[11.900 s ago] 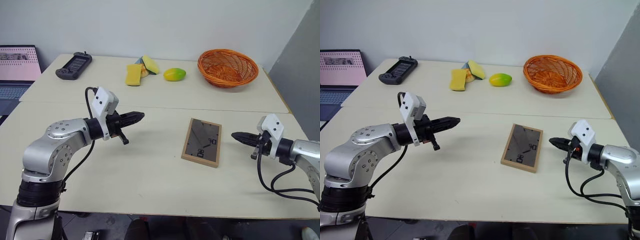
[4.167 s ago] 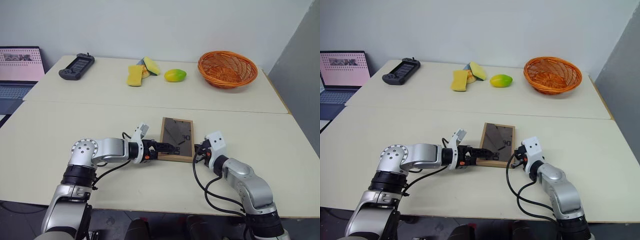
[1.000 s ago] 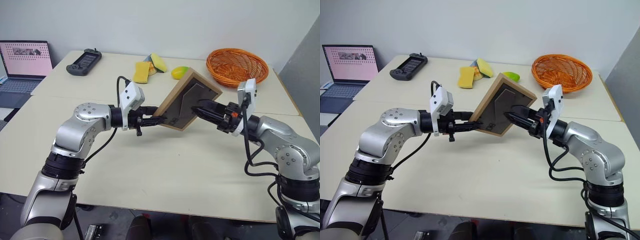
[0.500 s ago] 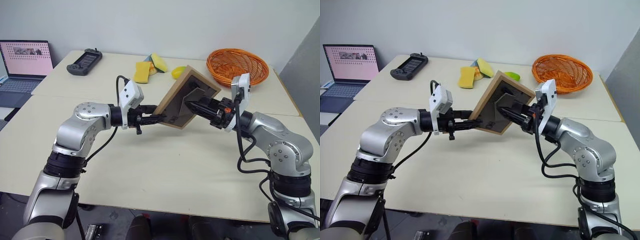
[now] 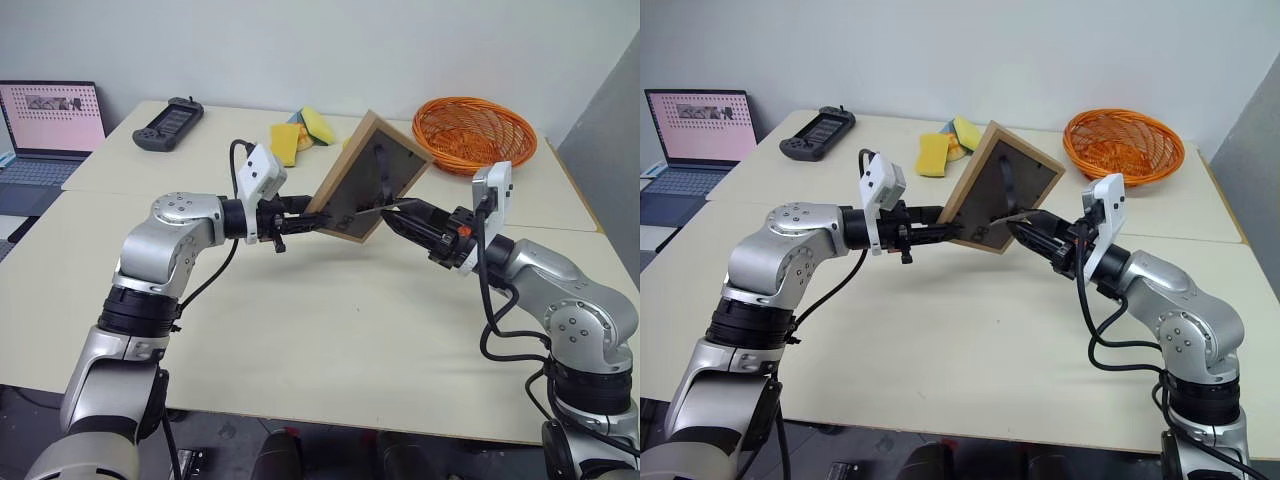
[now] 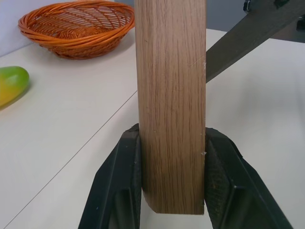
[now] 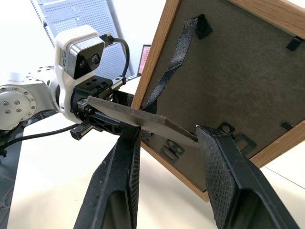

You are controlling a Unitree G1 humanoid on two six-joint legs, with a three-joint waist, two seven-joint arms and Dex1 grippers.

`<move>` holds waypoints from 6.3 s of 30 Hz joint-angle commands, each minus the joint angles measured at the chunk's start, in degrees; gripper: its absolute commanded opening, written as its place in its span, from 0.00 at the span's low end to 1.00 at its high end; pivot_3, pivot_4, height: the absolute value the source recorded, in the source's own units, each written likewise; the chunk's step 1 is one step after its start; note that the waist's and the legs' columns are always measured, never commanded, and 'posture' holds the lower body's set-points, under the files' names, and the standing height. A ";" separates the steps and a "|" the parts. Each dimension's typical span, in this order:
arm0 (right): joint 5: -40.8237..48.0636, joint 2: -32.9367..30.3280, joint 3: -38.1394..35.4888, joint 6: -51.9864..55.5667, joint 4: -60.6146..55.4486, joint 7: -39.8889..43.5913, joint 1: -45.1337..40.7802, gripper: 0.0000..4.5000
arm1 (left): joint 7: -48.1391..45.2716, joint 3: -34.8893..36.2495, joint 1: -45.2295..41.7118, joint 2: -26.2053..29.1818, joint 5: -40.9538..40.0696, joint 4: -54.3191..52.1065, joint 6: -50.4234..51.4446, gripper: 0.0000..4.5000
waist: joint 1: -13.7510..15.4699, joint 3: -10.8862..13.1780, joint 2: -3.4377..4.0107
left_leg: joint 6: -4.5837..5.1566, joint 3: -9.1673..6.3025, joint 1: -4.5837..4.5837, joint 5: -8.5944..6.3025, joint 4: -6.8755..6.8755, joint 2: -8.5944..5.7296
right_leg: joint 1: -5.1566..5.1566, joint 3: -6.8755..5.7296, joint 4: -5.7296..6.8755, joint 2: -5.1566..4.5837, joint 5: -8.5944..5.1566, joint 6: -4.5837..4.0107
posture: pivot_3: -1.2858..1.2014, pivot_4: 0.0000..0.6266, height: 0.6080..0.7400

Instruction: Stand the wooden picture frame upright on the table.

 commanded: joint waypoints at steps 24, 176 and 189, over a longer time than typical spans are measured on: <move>-54.82 -18.73 15.62 -60.74 22.70 -4.45 9.00 0.72 | 4.70 9.41 -0.48 -0.46 -11.74 -7.60 26.23 0.29 | 0.00 0.00 0.00 | 0.01 -0.04 -0.01 0.01 0.07 -0.03 | 0.03 -0.03 0.01 0.00 0.00 0.01 | 0.52 0.24 1.00; -37.63 1.18 32.60 -93.88 62.49 -4.72 -19.80 0.30 | 23.62 37.09 49.78 16.92 -49.03 -50.14 21.78 0.96 | -2.95 0.05 -0.05 | 0.25 -1.31 0.82 0.46 0.01 -1.10 | 1.21 -1.48 0.77 -1.34 -0.09 -0.10 | 0.52 0.24 1.00; -22.76 11.47 24.88 -62.70 53.46 18.98 -14.39 0.30 | 20.60 45.94 64.32 17.73 -39.50 -54.86 18.32 0.96 | -2.93 0.10 0.03 | 0.25 -1.35 0.84 0.46 -0.32 -1.04 | 1.00 -1.60 0.79 -1.27 -0.35 -0.28 | 0.52 0.24 1.00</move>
